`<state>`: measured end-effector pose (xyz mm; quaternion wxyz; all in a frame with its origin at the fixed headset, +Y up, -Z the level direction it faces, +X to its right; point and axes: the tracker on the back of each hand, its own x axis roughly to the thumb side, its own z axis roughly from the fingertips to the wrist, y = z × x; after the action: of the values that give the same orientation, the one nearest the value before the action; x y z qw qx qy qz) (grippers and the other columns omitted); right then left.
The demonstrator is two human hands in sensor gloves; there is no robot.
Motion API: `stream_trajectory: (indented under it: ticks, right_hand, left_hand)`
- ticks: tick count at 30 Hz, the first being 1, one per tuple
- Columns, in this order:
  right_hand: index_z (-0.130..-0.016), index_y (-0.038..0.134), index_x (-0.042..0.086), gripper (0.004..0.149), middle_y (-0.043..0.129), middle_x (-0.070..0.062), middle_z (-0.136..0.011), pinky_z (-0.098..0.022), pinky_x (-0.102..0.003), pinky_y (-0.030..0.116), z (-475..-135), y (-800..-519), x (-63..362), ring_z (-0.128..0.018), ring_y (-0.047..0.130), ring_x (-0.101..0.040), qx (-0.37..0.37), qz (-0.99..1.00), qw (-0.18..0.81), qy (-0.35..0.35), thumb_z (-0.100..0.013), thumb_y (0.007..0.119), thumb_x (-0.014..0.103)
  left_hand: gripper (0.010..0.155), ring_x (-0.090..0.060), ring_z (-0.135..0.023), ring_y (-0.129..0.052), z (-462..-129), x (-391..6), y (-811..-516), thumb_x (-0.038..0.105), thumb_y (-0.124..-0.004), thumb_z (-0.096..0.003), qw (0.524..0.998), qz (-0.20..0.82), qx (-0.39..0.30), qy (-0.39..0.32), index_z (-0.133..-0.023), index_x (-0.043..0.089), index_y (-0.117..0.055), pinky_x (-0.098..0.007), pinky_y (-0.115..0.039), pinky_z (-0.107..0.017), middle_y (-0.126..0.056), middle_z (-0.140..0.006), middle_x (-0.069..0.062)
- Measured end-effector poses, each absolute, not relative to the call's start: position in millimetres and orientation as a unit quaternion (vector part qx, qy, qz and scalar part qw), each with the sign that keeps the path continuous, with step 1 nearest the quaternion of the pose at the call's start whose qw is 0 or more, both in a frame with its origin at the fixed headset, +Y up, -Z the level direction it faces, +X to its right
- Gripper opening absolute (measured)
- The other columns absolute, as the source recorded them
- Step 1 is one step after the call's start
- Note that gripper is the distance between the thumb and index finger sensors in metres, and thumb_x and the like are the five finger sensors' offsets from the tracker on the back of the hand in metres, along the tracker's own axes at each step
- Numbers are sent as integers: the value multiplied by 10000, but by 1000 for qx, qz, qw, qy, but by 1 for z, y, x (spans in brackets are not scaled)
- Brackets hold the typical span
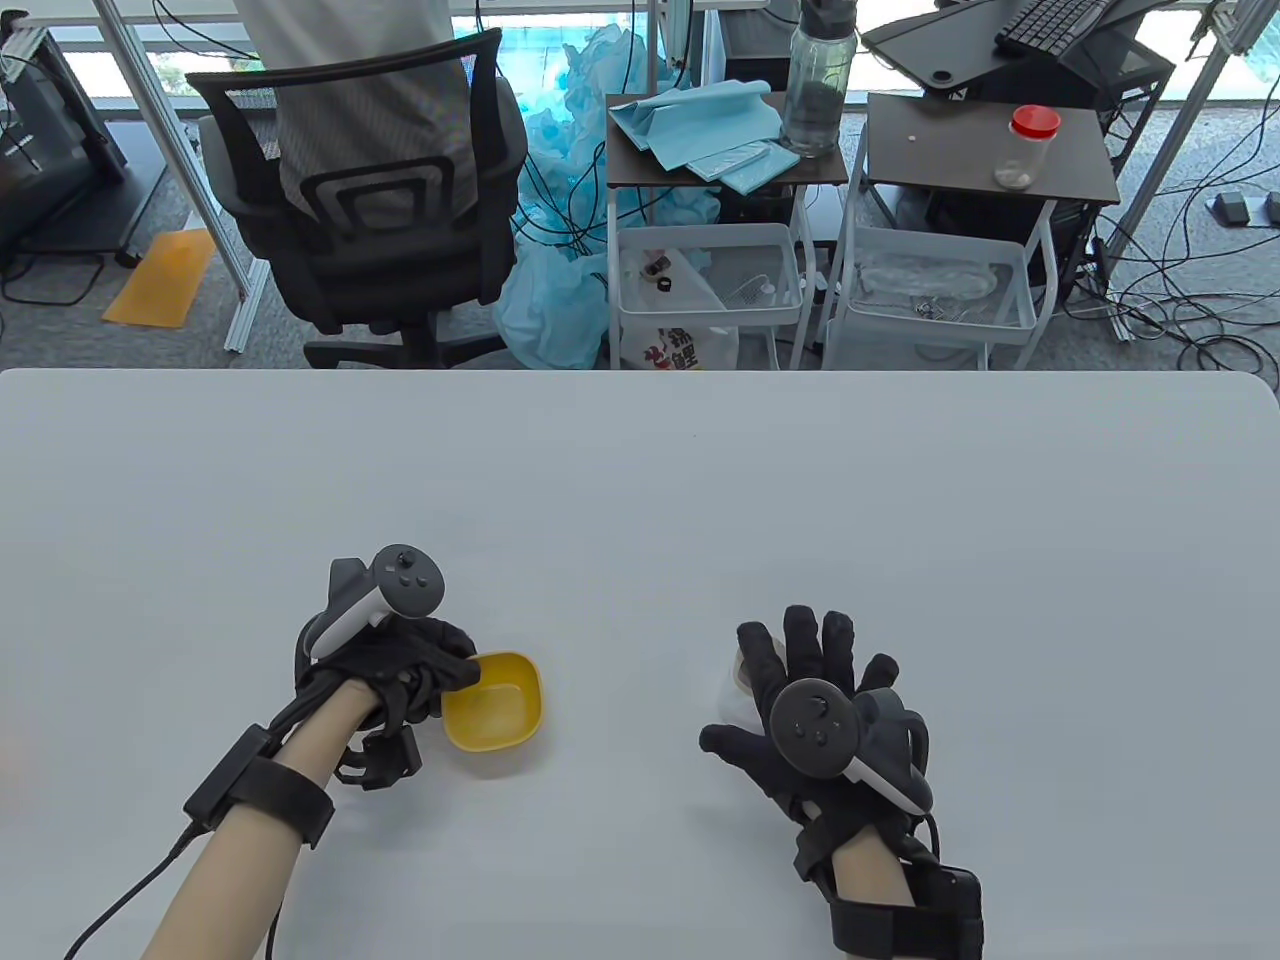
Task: Invert dispenser and press with thumb onto small dish
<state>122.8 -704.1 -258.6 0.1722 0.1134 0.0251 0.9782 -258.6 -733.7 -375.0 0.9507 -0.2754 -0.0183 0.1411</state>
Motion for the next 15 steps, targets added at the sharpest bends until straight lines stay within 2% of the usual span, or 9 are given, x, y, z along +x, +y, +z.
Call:
stream_trajectory:
  ticks: [7, 15]
  right_hand:
    - [-1180, 273, 174, 978, 98, -265, -1180, -605, -873, 156, -257, -702, 121, -1023, 20, -581, 123, 976, 176, 22, -474, 678, 716]
    - [-1180, 269, 175, 979, 96, -265, -1179, -604, -873, 153, -259, -707, 126, -1023, 18, -580, 115, 973, 198, 27, -474, 674, 718]
  left_hand:
    - [410, -185, -386, -1110, -355, -231, -697, 505, -888, -489, 956, 137, -255, -55, -840, 296, -859, -420, -909, -418, -1083, -549, 79]
    - [412, -183, -390, -1104, -331, -188, -686, 502, -879, -496, 951, 133, -260, -100, -850, 294, -848, -421, -906, -424, -1077, -553, 78]
